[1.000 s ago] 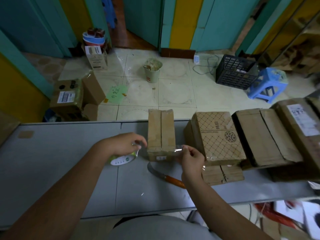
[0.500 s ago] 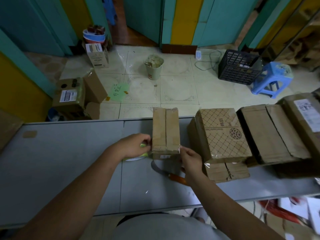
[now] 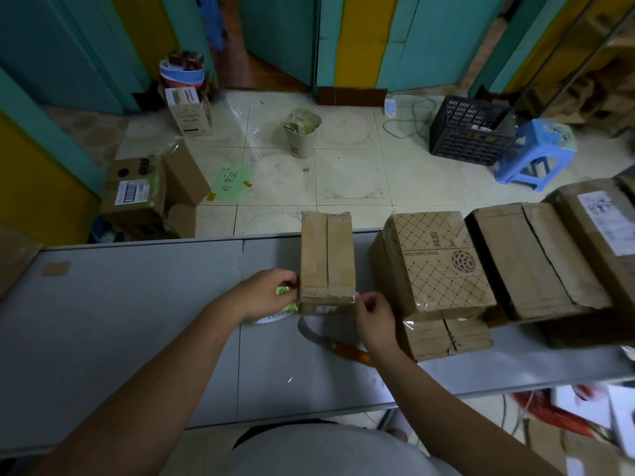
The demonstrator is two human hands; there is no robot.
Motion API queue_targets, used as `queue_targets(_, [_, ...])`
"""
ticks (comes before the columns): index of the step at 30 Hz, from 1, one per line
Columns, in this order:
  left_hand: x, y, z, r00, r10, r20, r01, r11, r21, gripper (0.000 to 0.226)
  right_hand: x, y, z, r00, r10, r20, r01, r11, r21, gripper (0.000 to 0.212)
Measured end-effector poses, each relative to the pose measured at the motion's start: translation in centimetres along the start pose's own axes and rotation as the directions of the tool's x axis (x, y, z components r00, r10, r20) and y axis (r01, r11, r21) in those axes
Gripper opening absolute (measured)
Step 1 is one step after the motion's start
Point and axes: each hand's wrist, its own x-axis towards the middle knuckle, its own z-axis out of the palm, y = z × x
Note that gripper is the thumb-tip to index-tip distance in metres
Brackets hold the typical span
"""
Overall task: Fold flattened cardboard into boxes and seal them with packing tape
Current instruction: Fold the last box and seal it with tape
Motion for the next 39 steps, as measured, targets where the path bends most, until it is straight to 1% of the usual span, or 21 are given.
queue_targets(2, [-0.1,0.1,0.2,1.000,0.001,0.008,-0.001,1.000,-0.013,0.017,-0.3,-0.1,0.2,0.996,-0.092,-0.014,0.091,0.993,-0.076,0.008])
queue_targets(4, [-0.1,0.2,0.4,1.000,0.007,0.004,-0.007,1.000,-0.021,0.016,-0.3,-0.6,0.5,0.989,-0.148,-0.001,0.146,0.979,-0.140,0.005])
queue_targets(7, [-0.2,0.3,0.6,1.000,0.015,0.010,-0.014,1.000,-0.019,0.014,-0.1,-1.0,0.8,0.991,-0.132,0.037,0.136,0.978,-0.159,0.009])
queue_targets(9, [-0.4,0.2,0.8,0.999,0.021,0.029,-0.020,0.999,-0.040,0.015,0.3,-1.2,0.7,0.990,-0.132,0.059,0.138,0.983,-0.122,0.015])
queue_targets(12, [-1.0,0.2,1.2,1.000,0.002,0.019,0.000,0.994,-0.107,0.021,1.5,-2.1,0.3,0.984,-0.157,0.083,0.157,0.988,0.005,0.022])
queue_targets(15, [-1.7,0.4,2.4,0.999,-0.038,-0.026,0.032,0.981,-0.191,0.021,2.9,-2.8,0.5,0.990,-0.109,0.087,0.103,0.992,0.070,0.020])
queue_targets(18, [-2.3,1.0,3.9,0.993,-0.091,-0.077,0.065,0.954,-0.292,0.017,3.7,-2.8,0.8,0.995,-0.059,0.075,0.048,0.988,0.148,0.026])
queue_targets(19, [-2.5,1.1,4.3,0.990,-0.100,-0.098,0.065,0.948,-0.312,0.015,3.7,-2.5,0.8,0.995,-0.055,0.084,0.042,0.989,0.145,0.027])
queue_targets(20, [-2.7,1.3,4.6,0.987,-0.107,-0.117,0.063,0.943,-0.326,0.015,3.6,-2.1,0.7,0.993,-0.059,0.102,0.048,0.993,0.103,0.027])
queue_targets(22, [-3.0,1.4,5.1,0.982,-0.122,-0.143,0.066,0.936,-0.347,0.016,2.7,-0.9,0.1,0.982,-0.097,0.162,0.117,0.987,-0.115,0.025])
queue_targets(23, [-3.1,1.4,5.2,0.980,-0.129,-0.152,0.067,0.932,-0.357,0.016,2.0,-0.1,-0.4,0.967,-0.135,0.217,0.192,0.944,-0.269,0.025])
queue_targets(24, [-3.2,1.4,5.3,0.979,-0.132,-0.157,0.066,0.927,-0.368,0.016,1.2,0.8,-0.9,0.940,-0.177,0.293,0.293,0.858,-0.423,0.030])
queue_targets(25, [-3.3,1.4,5.3,0.978,-0.137,-0.156,0.068,0.922,-0.381,0.016,0.4,1.7,-1.3,0.902,-0.202,0.383,0.398,0.735,-0.549,0.040])
queue_targets(26, [-3.3,1.4,5.3,0.978,-0.144,-0.150,0.074,0.916,-0.395,0.016,-0.2,2.3,-1.5,0.861,-0.197,0.468,0.481,0.614,-0.626,0.052])
queue_targets(27, [-3.3,1.4,5.2,0.978,-0.153,-0.141,0.083,0.909,-0.408,0.016,-0.8,2.8,-1.5,0.830,-0.167,0.532,0.531,0.525,-0.665,0.058])
queue_targets(28, [-3.3,1.4,5.2,0.978,-0.161,-0.132,0.092,0.904,-0.418,0.015,-1.2,3.3,-1.3,0.812,-0.141,0.566,0.558,0.472,-0.683,0.056])
queue_targets(30, [-3.4,1.4,5.1,0.978,-0.170,-0.123,0.103,0.899,-0.426,0.015,-1.4,3.6,-0.8,0.799,-0.135,0.586,0.582,0.413,-0.700,0.037])
queue_targets(32, [-3.5,1.4,4.9,0.980,-0.159,-0.118,0.095,0.901,-0.423,0.014,-1.1,3.8,-0.9,0.792,-0.145,0.593,0.591,0.427,-0.685,0.026])
queue_targets(35, [-3.8,1.6,4.8,0.987,-0.122,-0.103,0.066,0.900,-0.430,0.016,-1.8,3.5,-2.7,0.759,-0.158,0.632,0.595,0.563,-0.574,0.023])
queue_targets(37, [-3.9,1.6,5.1,0.983,-0.140,-0.115,0.074,0.889,-0.452,0.017,-2.9,3.1,-4.6,0.764,-0.229,0.603,0.584,0.643,-0.496,0.022])
queue_targets(39, [-4.1,1.6,5.5,0.973,-0.194,-0.128,0.108,0.865,-0.490,0.026,-4.5,2.5,-6.6,0.774,-0.315,0.550,0.590,0.673,-0.446,0.019])
